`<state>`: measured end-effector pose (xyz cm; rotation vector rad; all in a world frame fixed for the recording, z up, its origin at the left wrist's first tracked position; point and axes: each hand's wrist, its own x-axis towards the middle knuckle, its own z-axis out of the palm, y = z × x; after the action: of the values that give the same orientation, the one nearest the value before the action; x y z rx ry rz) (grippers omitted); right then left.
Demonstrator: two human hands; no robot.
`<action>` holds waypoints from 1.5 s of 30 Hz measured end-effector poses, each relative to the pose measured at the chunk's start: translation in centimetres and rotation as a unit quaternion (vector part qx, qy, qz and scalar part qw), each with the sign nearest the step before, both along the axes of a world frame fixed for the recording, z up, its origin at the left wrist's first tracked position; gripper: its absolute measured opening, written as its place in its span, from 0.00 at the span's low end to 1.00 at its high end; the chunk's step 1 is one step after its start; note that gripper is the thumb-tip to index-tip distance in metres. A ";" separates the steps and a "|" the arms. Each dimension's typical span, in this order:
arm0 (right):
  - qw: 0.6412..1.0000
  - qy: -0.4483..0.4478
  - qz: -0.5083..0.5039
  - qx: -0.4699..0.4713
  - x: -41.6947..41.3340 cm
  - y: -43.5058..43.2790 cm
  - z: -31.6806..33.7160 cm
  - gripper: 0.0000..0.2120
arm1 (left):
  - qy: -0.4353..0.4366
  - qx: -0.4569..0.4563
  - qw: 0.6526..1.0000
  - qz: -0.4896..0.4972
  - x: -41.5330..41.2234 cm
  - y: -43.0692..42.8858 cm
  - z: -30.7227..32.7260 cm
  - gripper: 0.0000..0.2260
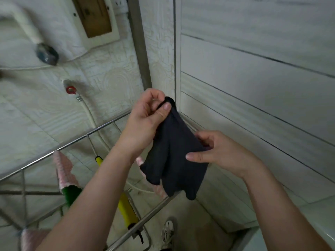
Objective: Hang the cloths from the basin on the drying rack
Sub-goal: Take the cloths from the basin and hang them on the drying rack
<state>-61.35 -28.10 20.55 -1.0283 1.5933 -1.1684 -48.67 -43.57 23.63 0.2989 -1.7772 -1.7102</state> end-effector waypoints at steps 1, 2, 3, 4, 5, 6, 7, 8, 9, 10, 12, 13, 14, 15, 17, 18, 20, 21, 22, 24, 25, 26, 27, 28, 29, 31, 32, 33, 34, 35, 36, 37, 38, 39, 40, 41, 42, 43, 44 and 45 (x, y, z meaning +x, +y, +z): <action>1.000 -0.003 0.002 0.006 0.2 -0.5 0.0 0.14 | -0.007 -0.011 0.999 0.035 0.7 -0.9 0.4 0.07; 1.000 -0.002 0.012 0.020 0.4 -1.2 0.1 0.12 | -0.009 -0.022 0.997 0.073 1.6 -1.8 0.7 0.08; 0.999 0.002 0.020 0.040 0.4 -1.4 0.0 0.11 | -0.008 -0.026 0.995 0.096 1.9 -2.4 0.6 0.09; 0.997 0.010 0.038 0.061 0.5 -2.0 0.0 0.10 | -0.002 -0.034 0.992 0.125 2.3 -3.0 0.7 0.10; 0.995 0.021 0.060 0.079 0.7 -2.9 0.1 0.10 | 0.007 -0.043 0.986 0.161 3.1 -3.8 0.8 0.10; 0.992 0.036 0.073 0.099 0.8 -3.5 0.2 0.09 | 0.013 -0.050 0.980 0.190 3.4 -4.4 0.8 0.11; 0.988 0.059 0.089 0.116 0.9 -4.4 0.5 0.09 | 0.020 -0.055 0.973 0.224 4.0 -5.3 0.8 0.11; 0.983 0.082 0.103 0.129 0.9 -5.3 0.7 0.09 | 0.025 -0.058 0.966 0.252 4.5 -6.2 0.8 0.11; 0.979 0.102 0.111 0.137 0.8 -6.0 0.8 0.10 | 0.028 -0.060 0.959 0.276 4.8 -7.0 0.7 0.11; 0.978 0.106 0.115 0.139 0.7 -6.8 1.0 0.10 | 0.028 -0.062 0.953 0.297 5.2 -8.0 0.6 0.10; 0.982 0.081 0.110 0.133 0.4 -8.7 1.2 0.07 | 0.024 -0.057 0.941 0.334 6.2 -10.0 0.1 0.10; 0.983 0.072 0.105 0.130 0.3 -9.7 1.3 0.07 | 0.021 -0.049 0.937 0.346 6.7 -10.9 -0.1 0.10; 0.984 0.069 0.102 0.131 0.2 -11.0 1.3 0.08 | 0.017 -0.041 0.934 0.356 7.4 -12.0 -0.5 0.10; 0.985 0.075 0.093 0.128 -0.1 -11.6 1.3 0.10 | 0.007 -0.033 0.933 0.359 7.6 -12.4 -0.9 0.10; 0.985 0.097 0.080 0.119 0.0 -14.1 0.9 0.10 | -0.040 -0.025 0.922 0.384 8.8 -14.4 -2.3 0.08; 0.985 0.111 0.066 0.111 0.4 -15.7 0.7 0.07 | -0.073 -0.028 0.913 0.399 9.5 -15.7 -3.1 0.06; 0.987 0.131 0.019 0.086 0.9 -18.2 0.0 0.04 | -0.136 -0.038 0.899 0.414 10.4 -17.6 -4.6 0.03; 0.988 0.136 -0.002 0.070 1.0 -19.3 -0.3 0.04 | -0.157 -0.041 0.893 0.420 10.7 -18.2 -5.0 0.04; 0.988 0.145 -0.020 0.053 1.2 -20.7 -0.7 0.03 | -0.164 -0.035 0.887 0.431 11.0 -19.0 -5.2 0.05; 0.981 0.185 -0.055 0.015 1.1 -22.0 -1.2 0.03 | -0.127 0.006 0.889 0.441 10.8 -19.0 -5.0 0.06; 0.976 0.206 -0.068 -0.001 1.1 -23.5 -1.4 0.05 | -0.089 0.033 0.888 0.450 11.0 -19.6 -4.7 0.06; 0.971 0.226 -0.081 -0.015 1.1 -24.2 -1.6 0.08 | -0.052 0.051 0.886 0.458 11.0 -19.7 -4.6 0.06; 0.966 0.242 -0.090 -0.028 1.1 -24.7 -1.7 0.08 | -0.030 0.055 0.882 0.467 11.1 -19.7 -4.6 0.06; 0.962 0.253 -0.093 -0.036 1.2 -25.2 -2.1 0.08 | -0.021 0.054 0.879 0.474 11.3 -19.7 -4.9 0.07; 0.960 0.262 -0.097 -0.035 1.2 -25.7 -2.9 0.06 | -0.029 0.051 0.878 0.474 11.6 -19.8 -5.7 0.07; 0.953 0.287 -0.100 -0.003 1.6 -25.8 -5.1 0.05 | -0.085 0.037 0.887 0.452 12.1 -18.8 -7.3 0.06; 0.950 0.294 -0.099 0.025 1.8 -25.9 -6.6 0.07 | -0.131 0.025 0.890 0.435 12.4 -18.4 -8.6 0.07; 0.949 0.295 -0.096 0.054 2.0 -26.0 -8.1 0.08 | -0.186 0.003 0.888 0.422 12.4 -18.0 -9.7 0.08; 0.947 0.296 -0.091 0.082 2.2 -26.3 -9.9 0.08 | -0.242 -0.020 0.880 0.409 12.5 -18.0 -11.2 0.08; 0.944 0.303 -0.086 0.103 2.4 -26.2 -11.1 0.08 | -0.288 -0.046 0.871 0.394 12.5 -17.8 -12.1 0.09; 0.940 0.309 -0.078 0.120 2.6 -26.4 -12.3 0.07 | -0.329 -0.068 0.863 0.377 12.7 -18.1 -13.2 0.09; 0.939 0.310 -0.076 0.131 2.7 -26.6 -13.2 0.06 | -0.360 -0.079 0.857 0.359 12.8 -18.4 -13.9 0.09; 0.939 0.308 -0.077 0.136 2.7 -26.8 -13.7 0.05 | -0.380 -0.086 0.854 0.343 12.9 -18.5 -14.2 0.09; 0.939 0.306 -0.077 0.137 2.7 -27.0 -14.1 0.03 | -0.393 -0.091 0.854 0.330 13.1 -18.7 -14.4 0.10; 0.939 0.306 -0.080 0.136 2.7 -27.2 -14.2 0.03 | -0.397 -0.105 0.855 0.316 13.1 -18.8 -14.6 0.11; 0.938 0.309 -0.085 0.130 2.6 -27.4 -14.3 0.02 | -0.407 -0.127 0.855 0.297 13.2 -18.8 -14.6 0.12; 0.938 0.311 -0.093 0.122 2.4 -27.7 -14.2 0.03 | -0.422 -0.157 0.853 0.264 13.2 -18.8 -14.5 0.12; 0.938 0.310 -0.104 0.113 2.3 -28.0 -14.2 0.05 | -0.447 -0.186 0.847 0.218 13.1 -18.6 -14.4 0.11; 0.938 0.313 -0.111 0.096 2.2 -28.1 -13.8 0.07 | -0.471 -0.216 0.838 0.170 13.0 -18.3 -14.2 0.10; 0.939 0.317 -0.111 0.076 2.2 -28.2 -13.6 0.09 | -0.491 -0.244 0.827 0.124 12.8 -18.0 -14.1 0.10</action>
<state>-59.17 -56.30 6.92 -1.2179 2.3154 -0.8741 -35.84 -61.58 9.58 1.2810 -2.6404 -0.8486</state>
